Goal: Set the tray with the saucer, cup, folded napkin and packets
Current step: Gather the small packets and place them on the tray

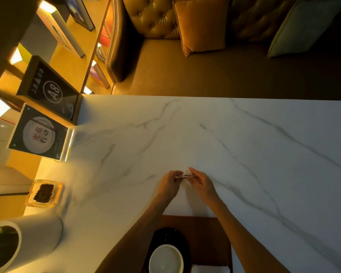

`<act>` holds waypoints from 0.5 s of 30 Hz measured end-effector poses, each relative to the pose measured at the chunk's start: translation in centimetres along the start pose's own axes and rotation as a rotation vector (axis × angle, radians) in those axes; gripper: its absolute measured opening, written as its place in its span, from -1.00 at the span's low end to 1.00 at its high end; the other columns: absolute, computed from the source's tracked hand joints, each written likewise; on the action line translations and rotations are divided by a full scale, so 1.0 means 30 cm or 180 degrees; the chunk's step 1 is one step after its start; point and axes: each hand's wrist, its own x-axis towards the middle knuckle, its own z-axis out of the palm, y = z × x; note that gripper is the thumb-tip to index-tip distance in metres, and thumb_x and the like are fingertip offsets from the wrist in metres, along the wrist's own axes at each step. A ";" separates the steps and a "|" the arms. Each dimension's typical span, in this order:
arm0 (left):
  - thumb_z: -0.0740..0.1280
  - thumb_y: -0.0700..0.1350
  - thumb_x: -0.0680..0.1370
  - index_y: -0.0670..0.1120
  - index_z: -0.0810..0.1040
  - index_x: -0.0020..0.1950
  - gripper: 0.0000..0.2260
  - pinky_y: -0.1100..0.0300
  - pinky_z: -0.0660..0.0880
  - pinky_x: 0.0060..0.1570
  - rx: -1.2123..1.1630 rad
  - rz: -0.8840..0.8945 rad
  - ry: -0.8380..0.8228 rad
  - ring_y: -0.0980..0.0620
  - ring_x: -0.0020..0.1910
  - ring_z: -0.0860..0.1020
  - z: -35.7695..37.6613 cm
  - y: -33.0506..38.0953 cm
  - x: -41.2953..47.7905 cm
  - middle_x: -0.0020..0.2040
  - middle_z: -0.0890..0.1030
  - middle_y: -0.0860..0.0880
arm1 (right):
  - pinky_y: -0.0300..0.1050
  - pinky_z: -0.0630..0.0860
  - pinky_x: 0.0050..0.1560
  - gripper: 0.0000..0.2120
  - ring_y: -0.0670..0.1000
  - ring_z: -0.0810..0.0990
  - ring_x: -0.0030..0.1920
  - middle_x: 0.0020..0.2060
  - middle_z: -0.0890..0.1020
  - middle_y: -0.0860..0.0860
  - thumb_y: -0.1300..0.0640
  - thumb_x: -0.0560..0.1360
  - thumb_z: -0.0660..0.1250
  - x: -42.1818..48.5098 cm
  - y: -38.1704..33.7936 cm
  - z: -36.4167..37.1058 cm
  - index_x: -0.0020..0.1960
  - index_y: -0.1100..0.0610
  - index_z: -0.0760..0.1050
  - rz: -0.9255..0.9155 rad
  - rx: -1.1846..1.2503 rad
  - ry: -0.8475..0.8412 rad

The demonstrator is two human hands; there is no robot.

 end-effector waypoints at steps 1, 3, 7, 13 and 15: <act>0.28 -0.14 0.60 -0.14 0.61 0.23 -0.76 0.17 0.46 -0.03 -0.0049 0.0010 -0.0041 -0.09 -0.02 0.61 -0.015 0.007 -0.013 0.03 0.67 -0.15 | -0.24 0.52 0.11 -0.66 -0.07 0.55 0.11 0.15 0.58 -0.01 -0.01 0.56 0.26 -0.015 -0.011 -0.004 0.31 0.02 0.46 -0.0013 0.0082 0.0054; 0.28 -0.15 0.60 -0.13 0.63 0.19 -0.78 0.26 0.41 -0.17 -0.0157 0.0044 -0.0139 0.01 -0.18 0.58 -0.050 0.024 -0.055 -0.11 0.67 -0.10 | -0.27 0.54 -0.05 -0.77 -0.04 0.60 -0.04 -0.05 0.65 -0.02 0.00 0.57 0.23 -0.059 -0.043 -0.011 0.16 0.00 0.57 -0.0066 0.0354 0.0178; 0.29 -0.14 0.59 -0.05 0.67 0.06 -0.83 0.26 0.41 -0.22 -0.0363 0.0199 -0.0274 0.12 -0.32 0.52 -0.118 0.064 -0.193 -0.29 0.61 0.04 | -0.12 0.57 -0.19 -0.81 0.02 0.58 -0.27 -0.30 0.62 0.01 0.02 0.59 0.20 -0.185 -0.110 -0.029 -0.03 -0.06 0.60 -0.0237 0.0579 0.0240; 0.29 -0.16 0.58 -0.13 0.67 -0.06 -0.84 0.18 0.54 -0.17 -0.0907 0.0300 -0.0365 0.12 -0.37 0.59 -0.245 0.127 -0.464 -0.34 0.63 -0.03 | -0.02 0.62 -0.10 -0.79 -0.01 0.60 -0.29 -0.33 0.63 0.04 0.00 0.57 0.23 -0.428 -0.239 -0.039 -0.06 0.01 0.64 -0.0325 0.0720 0.0142; 0.28 -0.16 0.60 -0.10 0.67 -0.07 -0.84 0.23 0.55 -0.25 -0.1084 0.0322 -0.0296 0.13 -0.39 0.57 -0.287 0.147 -0.557 -0.35 0.62 -0.01 | -0.15 0.59 -0.22 -0.78 -0.08 0.58 -0.33 -0.33 0.62 0.03 -0.01 0.55 0.27 -0.521 -0.273 -0.040 0.06 0.05 0.63 -0.0480 0.0618 0.0087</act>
